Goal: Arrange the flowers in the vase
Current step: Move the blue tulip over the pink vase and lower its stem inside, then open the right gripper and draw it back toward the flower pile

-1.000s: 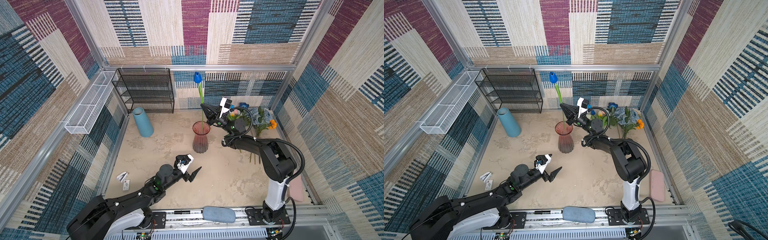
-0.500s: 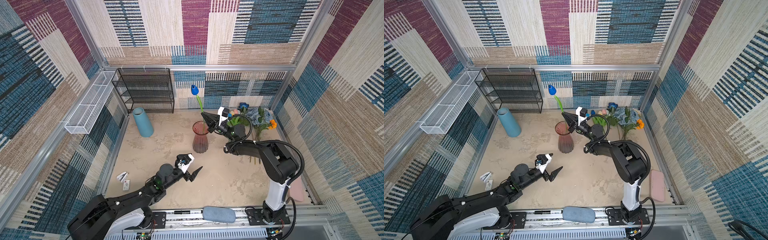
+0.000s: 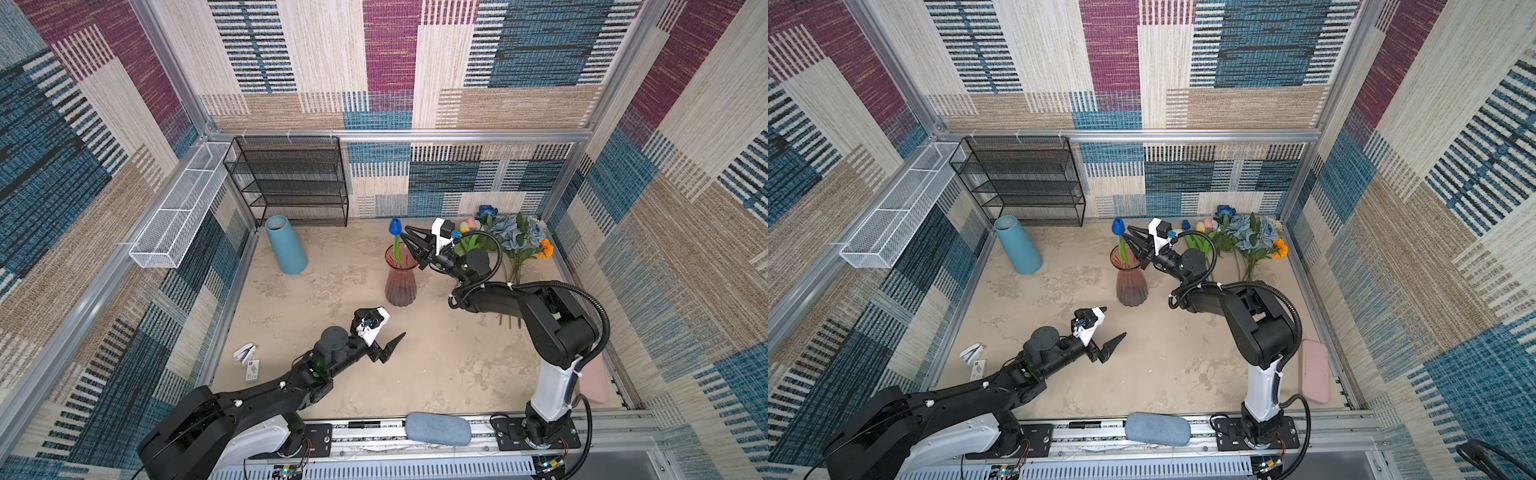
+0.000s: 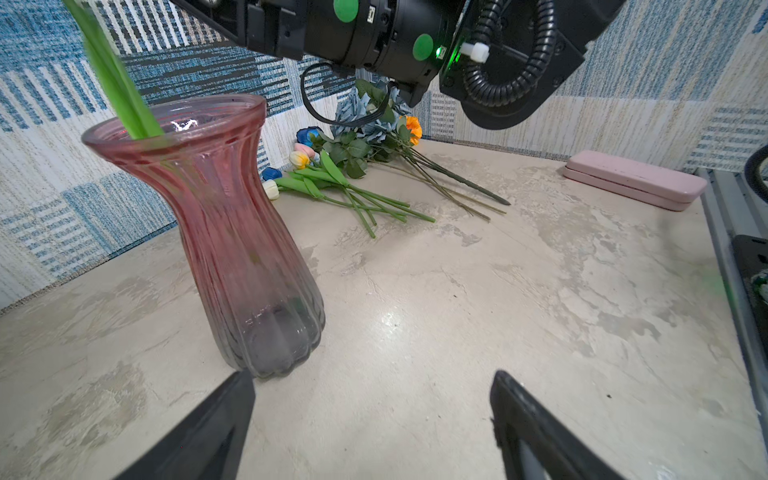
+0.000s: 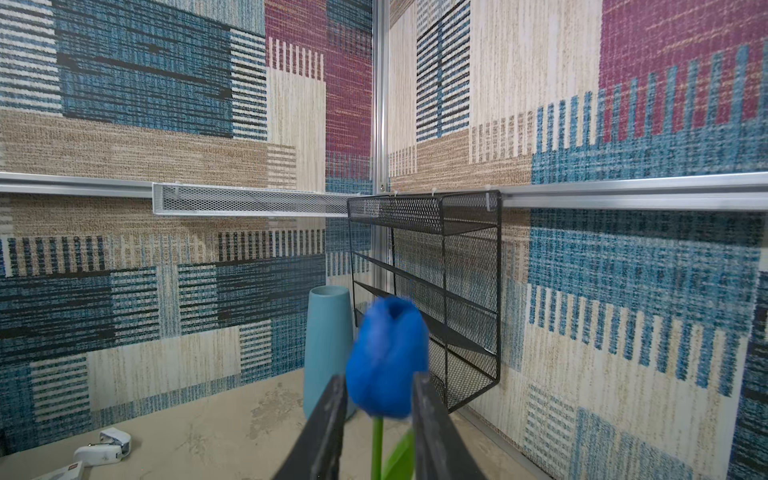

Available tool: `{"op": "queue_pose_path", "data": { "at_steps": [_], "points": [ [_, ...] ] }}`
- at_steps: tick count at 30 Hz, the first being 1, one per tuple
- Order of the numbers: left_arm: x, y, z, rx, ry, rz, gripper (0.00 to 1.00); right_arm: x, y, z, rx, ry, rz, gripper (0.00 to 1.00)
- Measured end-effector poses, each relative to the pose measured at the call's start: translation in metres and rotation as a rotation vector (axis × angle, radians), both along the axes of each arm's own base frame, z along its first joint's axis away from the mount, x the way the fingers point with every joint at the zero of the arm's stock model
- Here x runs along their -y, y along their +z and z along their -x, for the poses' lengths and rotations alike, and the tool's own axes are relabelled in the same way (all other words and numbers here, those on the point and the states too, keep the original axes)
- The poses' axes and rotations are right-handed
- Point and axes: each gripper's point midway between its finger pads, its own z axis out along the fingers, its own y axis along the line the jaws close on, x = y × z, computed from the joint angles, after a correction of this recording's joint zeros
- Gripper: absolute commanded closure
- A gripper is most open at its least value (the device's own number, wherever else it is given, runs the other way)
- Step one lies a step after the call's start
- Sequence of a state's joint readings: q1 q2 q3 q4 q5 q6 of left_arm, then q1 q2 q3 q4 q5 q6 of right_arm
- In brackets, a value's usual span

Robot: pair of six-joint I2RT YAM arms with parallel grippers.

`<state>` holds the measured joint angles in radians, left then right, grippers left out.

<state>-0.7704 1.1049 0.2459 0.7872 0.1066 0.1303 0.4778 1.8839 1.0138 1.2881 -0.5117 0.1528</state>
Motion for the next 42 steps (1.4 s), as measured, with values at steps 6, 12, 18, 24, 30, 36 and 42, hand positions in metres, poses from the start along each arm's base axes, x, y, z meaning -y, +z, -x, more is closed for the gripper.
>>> {"op": "queue_pose_path", "data": {
  "at_steps": [6, 12, 18, 24, 30, 36, 42],
  "points": [
    [0.000, 0.001, 0.000, 0.002, 0.000, 0.001, 0.09, 0.008, 0.006, 0.003, -0.024, -0.046, 0.027, 0.54],
    [-0.004, 0.011, -0.002, 0.022, 0.021, 0.005, 0.08, 0.024, 0.032, 0.011, -0.043, -0.117, 0.034, 0.41],
    [-0.011, 0.041, -0.007, 0.075, 0.065, 0.037, 0.07, 0.050, 0.053, 0.009, -0.128, -0.221, 0.059, 0.37],
    [-0.020, 0.002, -0.017, 0.011, 0.122, -0.048, 0.06, 0.128, 0.027, -0.062, -0.432, -0.427, 0.103, 0.56],
    [-0.015, -0.013, -0.016, -0.018, 0.102, -0.076, 0.06, 0.199, -0.107, -0.092, -0.888, -0.633, 0.290, 0.62],
    [-0.009, -0.021, -0.014, -0.029, 0.077, -0.083, 0.06, 0.236, -0.192, -0.091, -1.134, -0.726, 0.414, 0.63],
    [-0.003, -0.019, -0.011, -0.020, 0.044, -0.059, 0.07, 0.241, -0.242, -0.097, -1.247, -0.741, 0.506, 0.69]
  ]
}}
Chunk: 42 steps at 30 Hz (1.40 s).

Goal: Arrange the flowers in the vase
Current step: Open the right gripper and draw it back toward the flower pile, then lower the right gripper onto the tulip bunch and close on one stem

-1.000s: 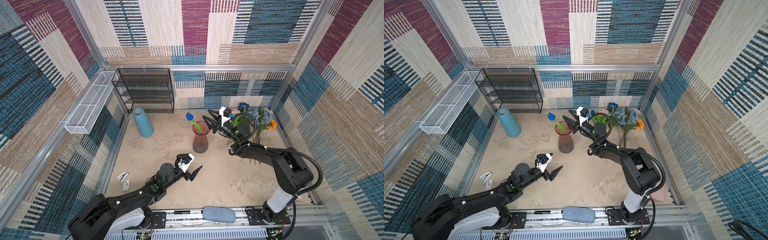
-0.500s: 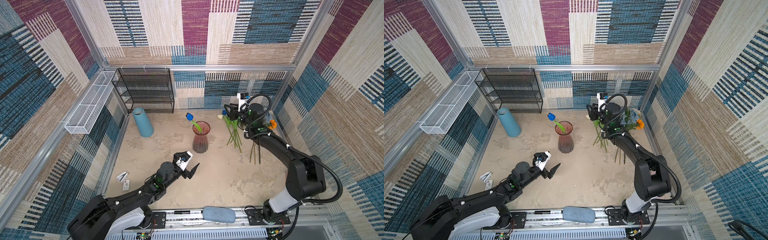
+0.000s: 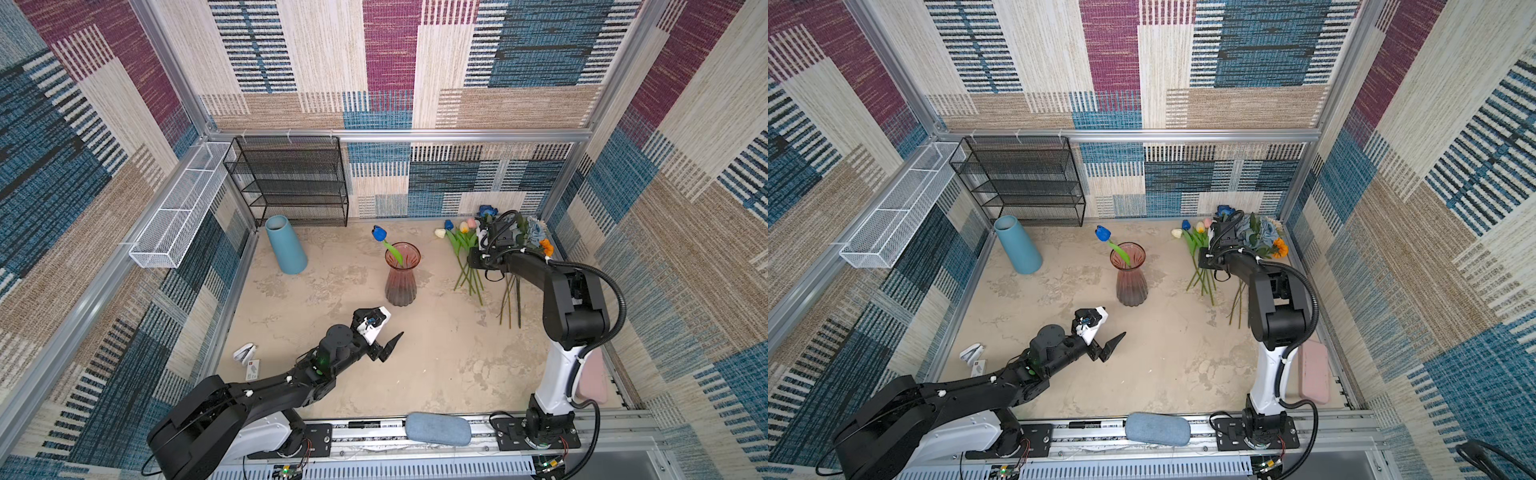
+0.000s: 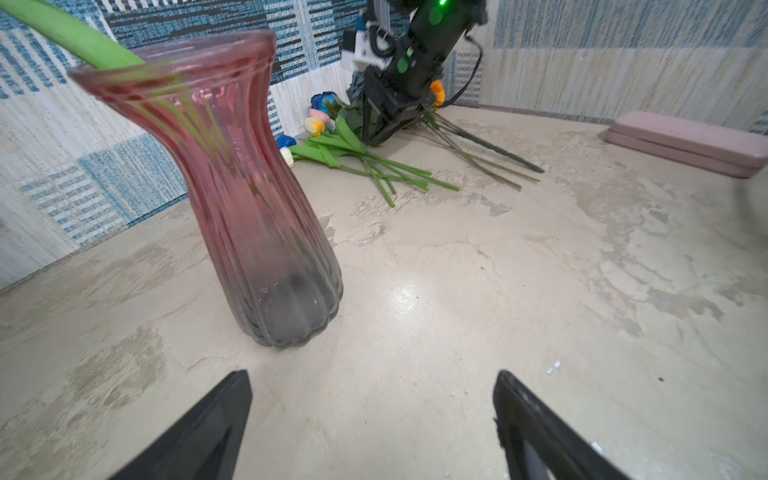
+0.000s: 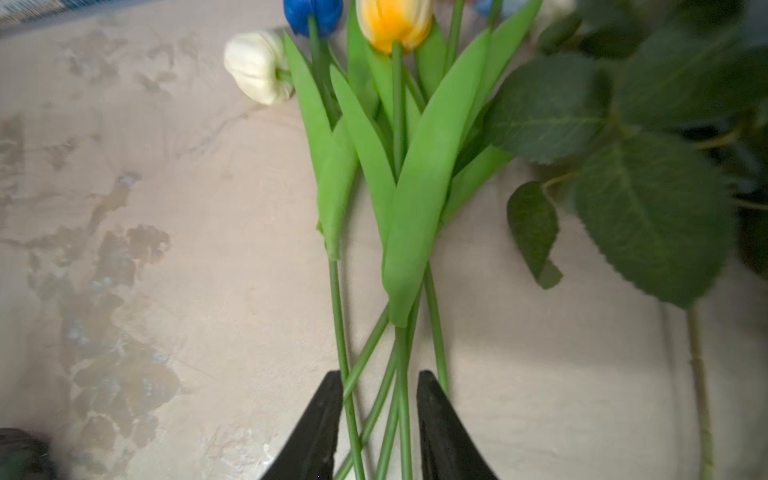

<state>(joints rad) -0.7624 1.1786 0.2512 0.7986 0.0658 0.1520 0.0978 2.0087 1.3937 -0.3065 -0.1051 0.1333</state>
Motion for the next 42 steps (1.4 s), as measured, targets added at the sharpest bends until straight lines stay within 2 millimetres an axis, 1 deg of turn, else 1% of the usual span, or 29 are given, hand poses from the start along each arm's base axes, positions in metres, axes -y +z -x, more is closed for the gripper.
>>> {"op": "queue_pose_path", "data": {
  "at_steps": [4, 8, 11, 16, 19, 26, 31, 33, 35, 38, 40, 41, 42],
  "points": [
    [0.004, 0.003, 0.003, 0.003, -0.024, 0.009, 0.07, 0.002, -0.011, -0.002, -0.031, -0.002, 0.012, 0.73],
    [0.004, 0.010, 0.003, 0.015, -0.024, 0.020, 0.07, 0.004, -0.022, -0.002, -0.051, -0.005, 0.024, 0.75],
    [0.004, 0.011, 0.003, 0.016, -0.024, 0.021, 0.07, 0.004, -0.029, -0.002, -0.064, -0.002, 0.033, 0.81],
    [0.005, 0.009, 0.002, 0.012, -0.023, 0.017, 0.07, 0.001, -0.028, -0.001, -0.062, 0.012, 0.019, 0.92],
    [0.004, 0.011, 0.002, 0.015, -0.023, 0.020, 0.07, 0.000, -0.020, -0.001, -0.048, 0.018, 0.017, 0.97],
    [0.003, 0.016, 0.003, 0.025, -0.022, 0.030, 0.08, -0.003, 0.013, 0.002, 0.011, 0.033, 0.007, 0.98],
    [0.002, 0.023, 0.004, 0.037, -0.022, 0.042, 0.08, -0.007, 0.041, 0.002, 0.067, 0.046, -0.009, 0.94],
    [0.002, 0.022, 0.004, 0.036, -0.019, 0.040, 0.08, -0.008, 0.043, 0.001, 0.071, 0.048, -0.011, 0.91],
    [0.002, 0.022, 0.004, 0.036, -0.018, 0.040, 0.08, -0.009, 0.039, 0.001, 0.063, 0.051, -0.014, 0.90],
    [0.001, 0.025, 0.005, 0.041, -0.019, 0.047, 0.08, -0.009, 0.025, 0.001, 0.035, 0.050, -0.012, 0.92],
    [0.001, 0.024, 0.005, 0.039, -0.018, 0.045, 0.08, -0.009, 0.016, 0.002, 0.018, 0.049, -0.011, 0.97],
    [0.001, 0.024, 0.005, 0.038, -0.018, 0.044, 0.08, -0.009, 0.014, 0.002, 0.014, 0.049, -0.010, 0.96],
    [0.001, 0.024, 0.005, 0.038, -0.018, 0.045, 0.08, -0.009, 0.012, 0.002, 0.009, 0.047, -0.011, 0.92]
  ]
}}
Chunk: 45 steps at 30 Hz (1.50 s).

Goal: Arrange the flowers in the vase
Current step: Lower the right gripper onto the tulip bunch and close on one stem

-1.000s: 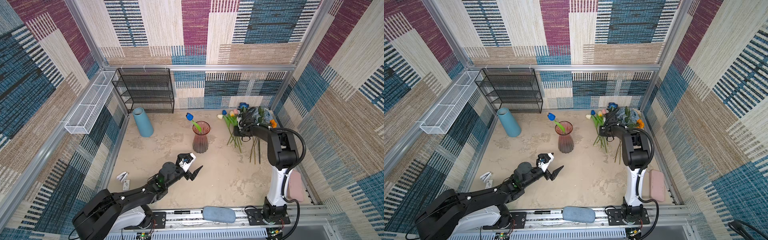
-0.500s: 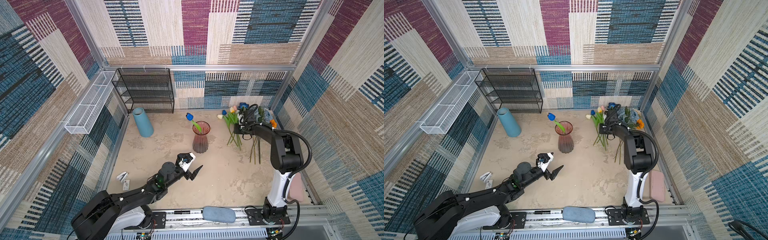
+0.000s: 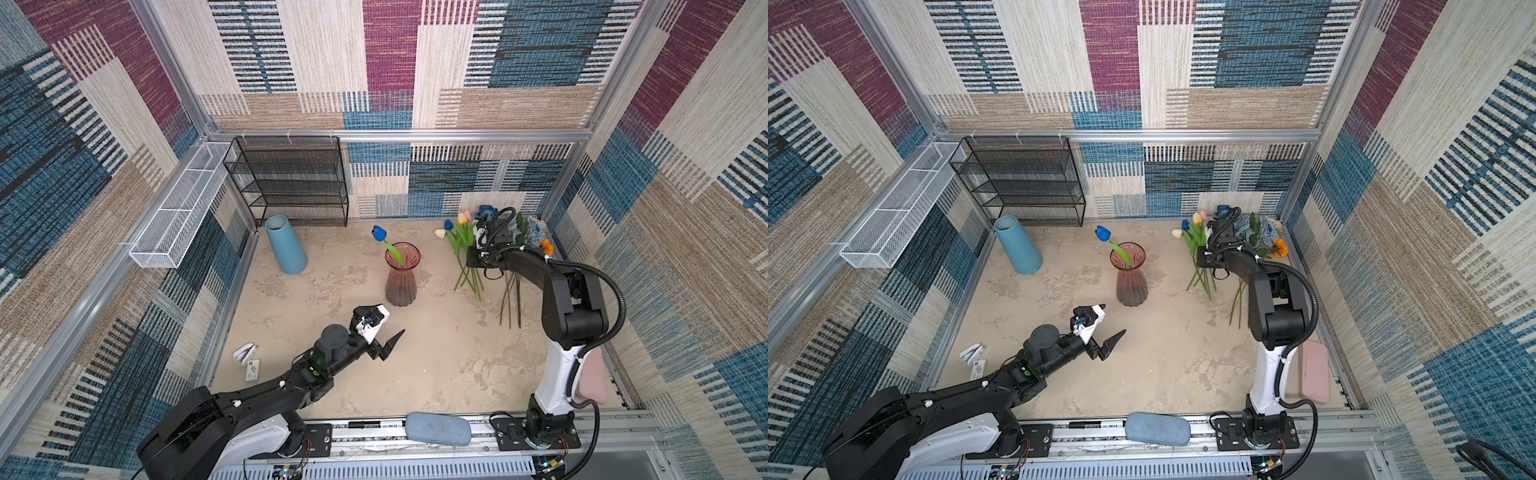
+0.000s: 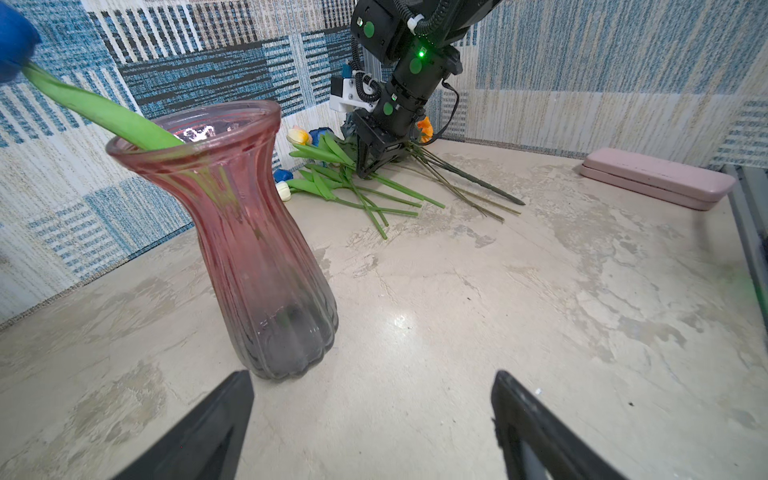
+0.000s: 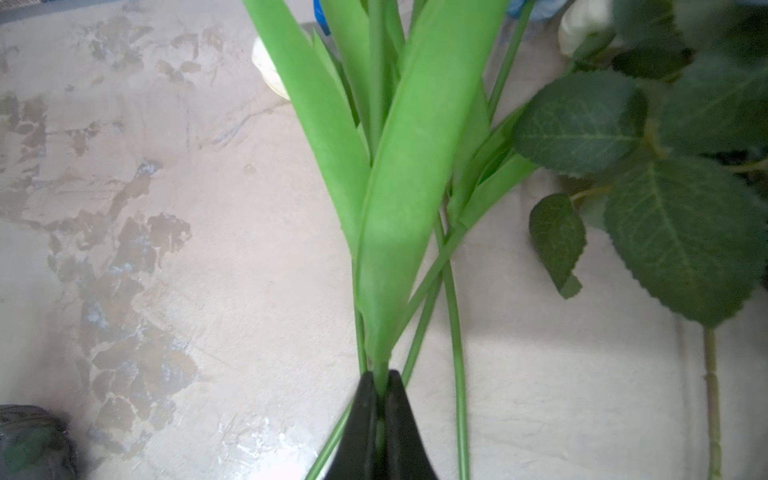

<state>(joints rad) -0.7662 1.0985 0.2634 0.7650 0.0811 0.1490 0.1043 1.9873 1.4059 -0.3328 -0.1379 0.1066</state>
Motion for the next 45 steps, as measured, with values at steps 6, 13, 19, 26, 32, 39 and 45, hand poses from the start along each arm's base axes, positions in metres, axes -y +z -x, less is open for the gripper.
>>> {"op": "queue_pose_path", "data": {
  "at_steps": [6, 13, 19, 26, 32, 39, 45],
  "points": [
    [0.000, -0.001, 0.000, -0.003, 0.000, -0.003, 0.08, 0.003, -0.007, 0.000, -0.012, -0.007, 0.014, 0.92],
    [0.000, -0.004, 0.000, -0.010, 0.000, -0.010, 0.08, 0.003, -0.007, -0.003, -0.009, -0.008, 0.017, 0.97],
    [0.000, -0.007, 0.000, -0.020, 0.000, -0.019, 0.08, 0.002, -0.001, -0.007, 0.009, -0.009, 0.015, 0.78],
    [0.000, -0.008, 0.000, -0.021, 0.000, -0.021, 0.08, 0.001, -0.016, -0.011, -0.014, -0.008, 0.013, 0.75],
    [0.000, -0.008, 0.000, -0.023, 0.000, -0.022, 0.08, 0.000, -0.035, -0.008, -0.056, -0.005, 0.013, 0.89],
    [0.000, -0.008, 0.000, -0.023, 0.000, -0.022, 0.08, 0.000, -0.033, -0.009, -0.053, -0.005, 0.013, 0.94],
    [0.000, -0.009, 0.000, -0.025, 0.000, -0.024, 0.08, 0.000, -0.013, -0.010, -0.014, -0.004, 0.010, 0.90]
  ]
}}
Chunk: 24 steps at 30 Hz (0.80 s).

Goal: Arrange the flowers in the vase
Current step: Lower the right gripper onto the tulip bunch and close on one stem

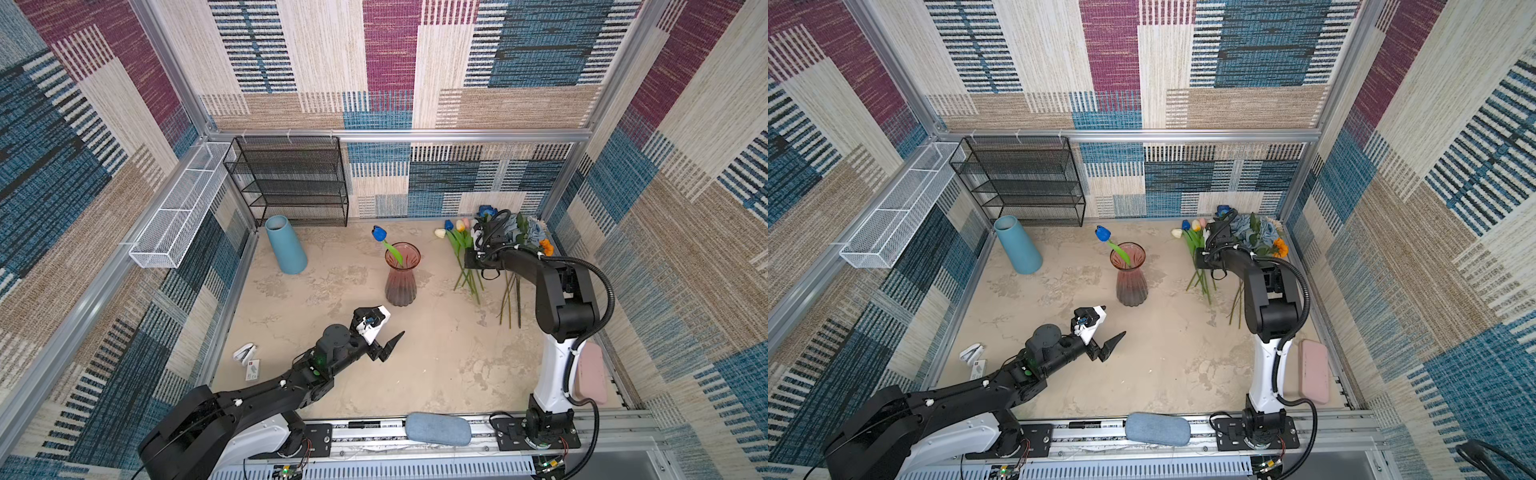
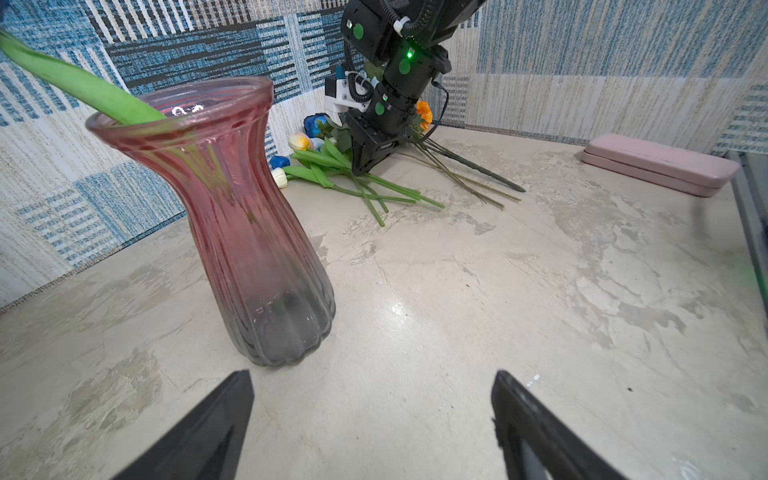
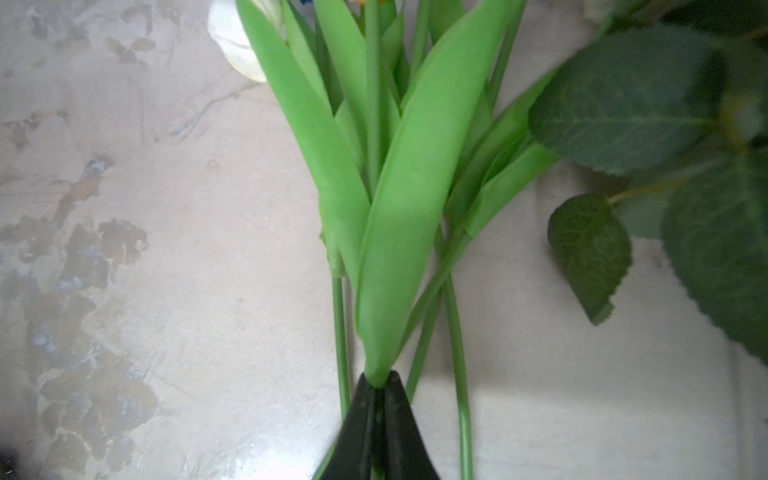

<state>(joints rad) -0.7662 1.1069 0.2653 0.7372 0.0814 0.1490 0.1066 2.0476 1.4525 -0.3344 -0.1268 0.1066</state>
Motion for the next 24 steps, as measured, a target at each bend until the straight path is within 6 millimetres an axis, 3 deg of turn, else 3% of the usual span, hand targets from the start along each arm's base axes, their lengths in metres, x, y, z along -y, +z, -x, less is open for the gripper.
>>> {"op": "queue_pose_path", "data": {
  "at_steps": [2, 5, 7, 12, 16, 24],
  "points": [
    [0.000, 0.000, 0.000, 0.000, 0.000, 0.000, 0.08, -0.001, 0.006, 0.000, 0.012, 0.001, 0.001, 0.92],
    [0.000, 0.000, 0.000, 0.001, 0.000, 0.001, 0.08, -0.001, 0.008, -0.001, 0.018, 0.002, 0.005, 0.83],
    [0.000, 0.000, 0.000, 0.000, 0.000, 0.000, 0.08, -0.001, 0.008, 0.000, 0.018, 0.006, 0.009, 0.90],
    [0.000, 0.001, 0.000, 0.002, 0.000, 0.002, 0.08, 0.000, 0.006, 0.001, 0.013, 0.007, 0.011, 0.96],
    [0.000, 0.002, 0.000, 0.004, 0.000, 0.004, 0.08, 0.000, 0.006, 0.001, 0.012, 0.006, 0.011, 0.80],
    [0.000, 0.002, 0.000, 0.005, -0.001, 0.005, 0.08, -0.001, -0.014, 0.001, -0.024, 0.012, 0.017, 0.78]
  ]
}}
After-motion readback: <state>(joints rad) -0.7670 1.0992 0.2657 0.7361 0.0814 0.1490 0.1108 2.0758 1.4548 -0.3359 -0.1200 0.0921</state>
